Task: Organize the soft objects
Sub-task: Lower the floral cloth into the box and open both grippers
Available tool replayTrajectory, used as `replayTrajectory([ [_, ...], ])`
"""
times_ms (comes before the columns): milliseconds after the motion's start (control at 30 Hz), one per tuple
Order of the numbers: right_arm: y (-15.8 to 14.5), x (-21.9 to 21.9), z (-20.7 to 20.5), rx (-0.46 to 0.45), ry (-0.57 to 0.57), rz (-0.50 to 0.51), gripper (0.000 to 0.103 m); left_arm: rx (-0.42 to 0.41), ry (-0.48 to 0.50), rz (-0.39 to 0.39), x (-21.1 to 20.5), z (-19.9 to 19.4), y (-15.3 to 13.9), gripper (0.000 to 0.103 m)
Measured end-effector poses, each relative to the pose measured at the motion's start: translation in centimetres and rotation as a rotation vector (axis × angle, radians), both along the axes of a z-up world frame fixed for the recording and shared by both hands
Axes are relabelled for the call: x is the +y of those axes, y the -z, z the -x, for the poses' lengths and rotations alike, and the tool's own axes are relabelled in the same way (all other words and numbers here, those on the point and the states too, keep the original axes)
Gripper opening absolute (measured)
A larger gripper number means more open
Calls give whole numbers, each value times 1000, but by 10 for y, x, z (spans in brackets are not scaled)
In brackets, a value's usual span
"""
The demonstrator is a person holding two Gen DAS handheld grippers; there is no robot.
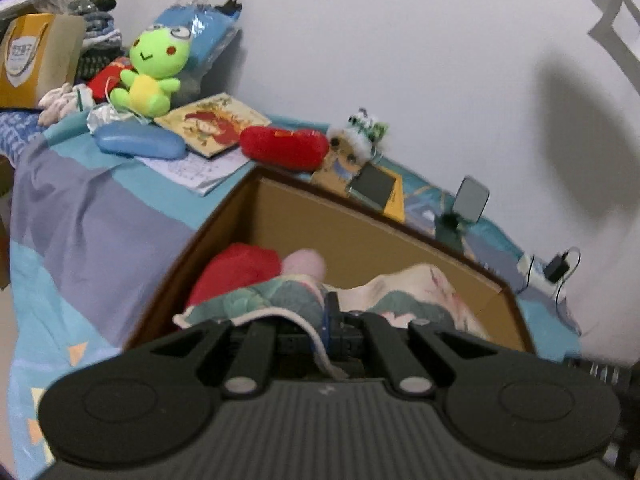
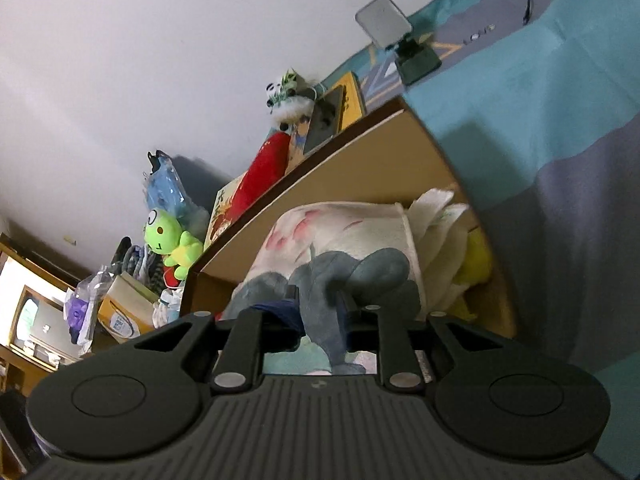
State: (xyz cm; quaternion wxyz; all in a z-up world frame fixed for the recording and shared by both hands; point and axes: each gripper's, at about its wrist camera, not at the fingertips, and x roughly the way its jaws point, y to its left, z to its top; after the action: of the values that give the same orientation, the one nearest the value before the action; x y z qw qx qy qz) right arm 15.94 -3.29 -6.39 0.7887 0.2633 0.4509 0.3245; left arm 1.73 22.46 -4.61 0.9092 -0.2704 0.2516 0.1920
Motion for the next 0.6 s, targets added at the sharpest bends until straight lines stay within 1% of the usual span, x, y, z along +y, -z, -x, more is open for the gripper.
replayTrajectory([
  [67, 0, 8, -1, -4, -4, 23, 2, 34, 39, -22, 5, 4, 4, 0],
  [133, 1, 18, 1, -24, -18, 69, 2, 59, 84, -15, 10, 7, 8, 0],
  [200, 5, 33, 2, -42, -36, 120, 3, 75, 121, -14, 13, 9, 8, 5],
  [233, 5, 36, 2, -55, -39, 149, 2, 86, 141, -16, 15, 10, 8, 17],
  [267, 6, 39, 2, -70, -23, 177, 2, 98, 161, -17, 17, 11, 7, 44],
  [300, 7, 39, 3, -92, 11, 213, 2, 102, 181, -21, 19, 12, 5, 59],
  [333, 6, 39, 3, -104, 43, 248, 2, 96, 204, -21, 22, 14, 3, 62],
  [400, 8, 40, 1, -117, 85, 310, 2, 106, 207, -75, 23, 19, -3, 64],
  [433, 8, 39, 0, -115, 86, 316, 2, 115, 226, -104, 24, 21, -5, 64],
  [467, 8, 37, -1, -110, 92, 318, 2, 121, 249, -114, 26, 23, -6, 65],
  [500, 8, 37, -1, -109, 104, 330, 2, 122, 275, -107, 28, 26, -7, 66],
  [567, 7, 36, -1, -107, 111, 345, 2, 126, 306, -101, 31, 31, -8, 66],
  [600, 5, 36, 0, -105, 114, 356, 2, 132, 320, -110, 31, 34, -9, 66],
])
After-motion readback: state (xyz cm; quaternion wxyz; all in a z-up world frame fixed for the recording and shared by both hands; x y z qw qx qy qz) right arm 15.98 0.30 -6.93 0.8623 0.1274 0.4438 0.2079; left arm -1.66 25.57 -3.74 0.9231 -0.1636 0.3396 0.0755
